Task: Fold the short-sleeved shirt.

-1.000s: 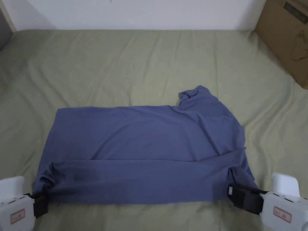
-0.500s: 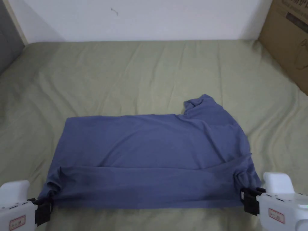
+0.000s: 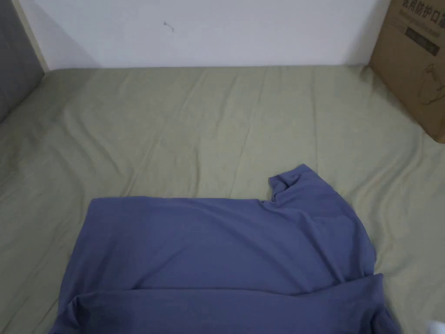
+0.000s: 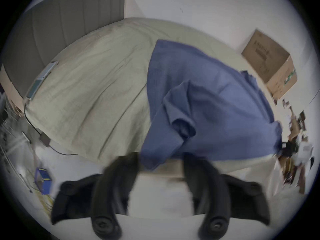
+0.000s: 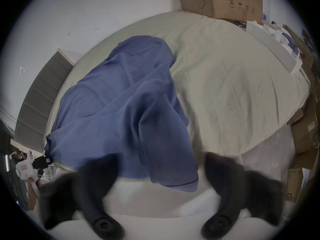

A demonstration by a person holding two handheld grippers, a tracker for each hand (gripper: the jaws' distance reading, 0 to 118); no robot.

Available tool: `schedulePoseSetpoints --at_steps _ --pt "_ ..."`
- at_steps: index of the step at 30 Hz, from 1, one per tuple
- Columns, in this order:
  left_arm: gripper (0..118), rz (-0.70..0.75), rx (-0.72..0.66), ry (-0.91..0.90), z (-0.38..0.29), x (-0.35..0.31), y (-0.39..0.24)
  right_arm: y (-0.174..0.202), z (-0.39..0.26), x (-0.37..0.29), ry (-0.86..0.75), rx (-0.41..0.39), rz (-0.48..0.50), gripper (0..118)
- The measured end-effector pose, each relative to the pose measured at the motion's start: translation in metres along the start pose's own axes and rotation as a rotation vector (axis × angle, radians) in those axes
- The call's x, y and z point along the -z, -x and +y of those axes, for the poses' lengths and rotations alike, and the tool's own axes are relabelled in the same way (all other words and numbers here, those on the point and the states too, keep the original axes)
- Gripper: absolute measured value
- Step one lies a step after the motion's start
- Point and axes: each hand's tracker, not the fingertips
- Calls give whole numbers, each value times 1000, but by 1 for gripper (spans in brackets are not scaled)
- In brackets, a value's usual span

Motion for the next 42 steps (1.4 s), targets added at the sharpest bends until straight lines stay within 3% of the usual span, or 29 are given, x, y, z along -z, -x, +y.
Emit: schedulePoseSetpoints --at_steps 1,2,5,6,9,10,13,19,20,22,23,24,25,26,30,31,33,34,36,37,38,39,40,42 --pt "104 -10 -48 -18 3 -2 1 0 3 -2 -13 4 4 115" --pt "117 42 -61 -11 8 -3 0 -1 9 -14 -80 7 34 110" --pt "115 62 -37 -116 30 -20 7 8 37 -38 -150 -11 21 96" --pt "107 52 -43 -101 40 -24 5 10 46 -45 -186 -27 32 86" --pt "10 21 11 -175 71 -32 -23 21 80 -59 -263 -63 70 7" --pt "2 28 37 -193 81 -26 -31 26 92 -57 -287 -66 72 0" --pt "0 1 77 -169 111 2 -42 37 132 -44 -212 -68 81 0" --pt "0 -17 102 -127 152 50 -75 58 211 27 -259 -155 62 2" --pt "0 -15 108 -122 158 56 -77 57 228 45 -243 -167 46 24" --pt "0 0 122 -115 166 65 -81 60 257 88 -133 -172 -12 104" --pt "0 -3 129 -115 170 66 -86 56 267 107 -105 -147 -36 105" --pt "0 -5 133 -108 174 69 -86 52 277 123 -91 -129 -32 95" --pt "0 -5 130 -101 177 73 -85 50 285 137 -49 -78 -51 76" --pt "0 -2 124 -97 180 75 -84 49 289 150 -15 -56 -81 69" --pt "0 5 89 -69 189 87 -78 49 281 181 21 -148 -115 64" --pt "0 12 94 -65 192 90 -76 51 279 173 -14 -183 -127 54" --pt "0 39 105 -53 196 95 -77 55 280 162 -31 -190 -147 12" --pt "0 39 107 -51 199 97 -77 55 281 160 -44 -199 -202 0" --pt "0 48 116 -47 207 104 -76 52 286 160 -17 -208 -140 0" --pt "13 57 120 -47 214 108 -77 50 286 161 -11 -215 -147 0" --pt "47 66 123 -50 221 110 -77 48 287 160 -12 -203 -135 0" --pt "88 74 124 -49 235 116 -65 45 288 156 -16 -168 -117 0" --pt "118 78 121 -41 245 122 -64 43 290 154 -23 -132 -107 0" --pt "114 109 136 -5 266 139 -64 43 291 146 -36 -142 -103 0"
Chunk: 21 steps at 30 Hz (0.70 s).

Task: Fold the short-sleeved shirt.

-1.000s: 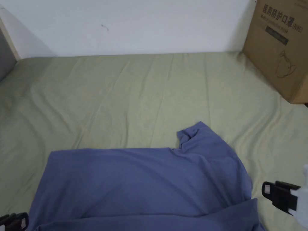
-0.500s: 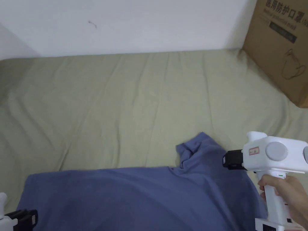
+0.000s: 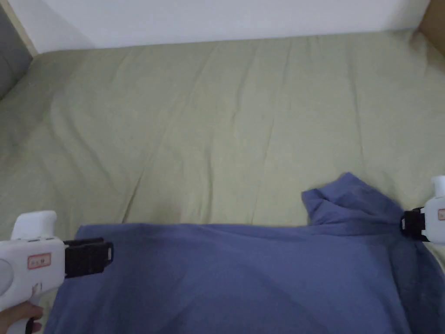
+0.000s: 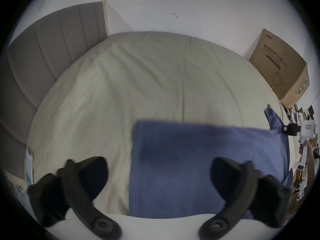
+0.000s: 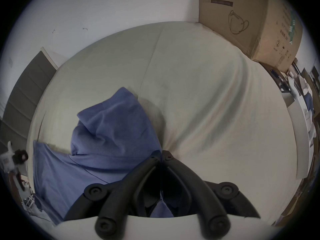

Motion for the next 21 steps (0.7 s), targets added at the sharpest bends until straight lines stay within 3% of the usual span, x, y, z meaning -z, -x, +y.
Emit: schedulePoseSetpoints --at_steps 4,7,8,11,12,14,16,17,21 --pt "114 33 9 -22 33 30 -6 4 5 -12 -6 -33 -9 0" --pt "110 17 7 114 42 69 -16 4 7 -16 -13 -40 -8 0" --pt "96 20 0 160 39 80 -20 4 6 -18 -12 -38 -7 0" --pt "88 86 55 114 34 75 -35 2 6 -21 -16 -35 0 0" --pt "80 80 59 103 34 70 -36 1 7 -21 -17 -37 4 0" --pt "53 98 59 82 34 60 -35 1 9 -23 -10 -23 13 0" --pt "12 31 40 67 36 52 -34 2 10 -33 -27 -23 30 0" --pt "5 8 31 71 33 50 -32 5 10 -40 -46 -38 30 0" --pt "5 2 36 63 35 33 -30 7 14 -66 -69 -59 45 0"
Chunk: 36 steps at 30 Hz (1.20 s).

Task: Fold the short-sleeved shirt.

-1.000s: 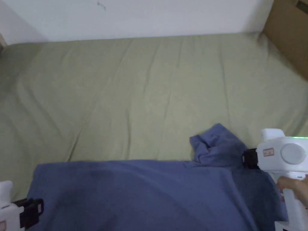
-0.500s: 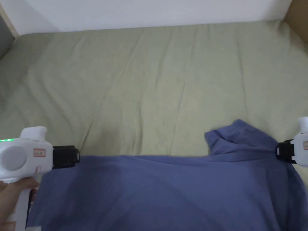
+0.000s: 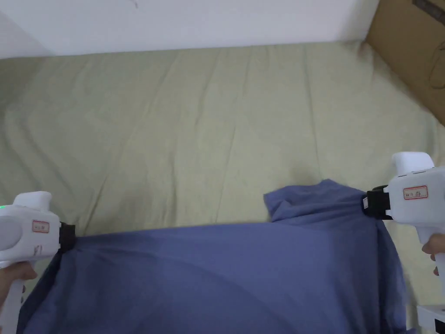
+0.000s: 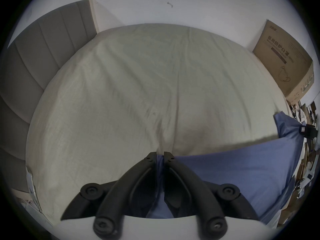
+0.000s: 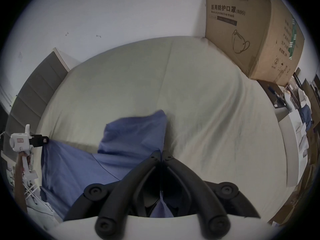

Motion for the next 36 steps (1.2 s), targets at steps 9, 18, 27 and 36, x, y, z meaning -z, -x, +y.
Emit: schedulePoseSetpoints --at_steps 9,18,27,36 --pt "5 -77 19 -210 -40 -136 20 0 -27 -99 -110 -23 38 0" --pt "5 -65 36 -179 -195 -199 48 -7 -182 -165 -37 -14 83 0" --pt "12 -75 -81 -87 -286 -133 62 -1 -299 -107 58 -6 20 17" --pt "113 -138 -158 -191 -272 -185 77 38 -263 -186 -300 -14 64 76"
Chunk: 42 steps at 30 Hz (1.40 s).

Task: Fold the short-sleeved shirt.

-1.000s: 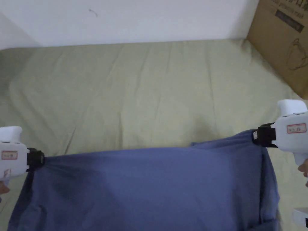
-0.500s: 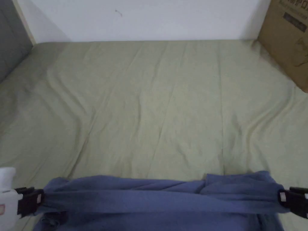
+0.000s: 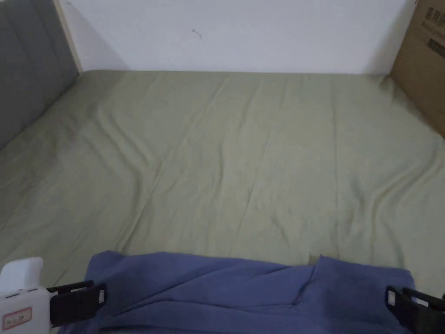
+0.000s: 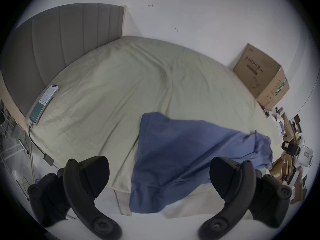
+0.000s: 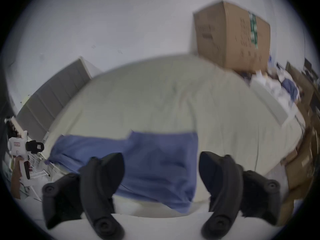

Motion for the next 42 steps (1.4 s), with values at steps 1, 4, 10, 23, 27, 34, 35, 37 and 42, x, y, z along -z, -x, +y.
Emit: schedulePoseSetpoints --at_steps 1,4,10,23,27,34,35,37,42 --pt "100 2 -11 -14 -1 -7 -1 11 6 -8 -56 -22 27 50" --pt "67 -90 -59 -54 -7 -28 7 56 17 -19 -171 -101 99 21" --pt "0 -105 -222 -29 -32 -19 39 133 20 -6 -199 -176 234 0" --pt "118 -532 -526 63 -24 36 104 203 6 25 -103 -190 330 0" --pt "118 -612 -579 163 -16 77 118 218 11 19 -112 -250 313 0" --pt "118 -783 -574 239 0 110 102 220 17 29 -86 -254 300 0" --pt "118 -801 -555 256 3 113 96 221 19 31 -83 -252 304 0" --pt "117 -779 -499 274 5 116 97 225 21 31 -78 -252 316 0" --pt "20 -661 -471 354 2 126 73 220 19 34 -74 -260 326 0"
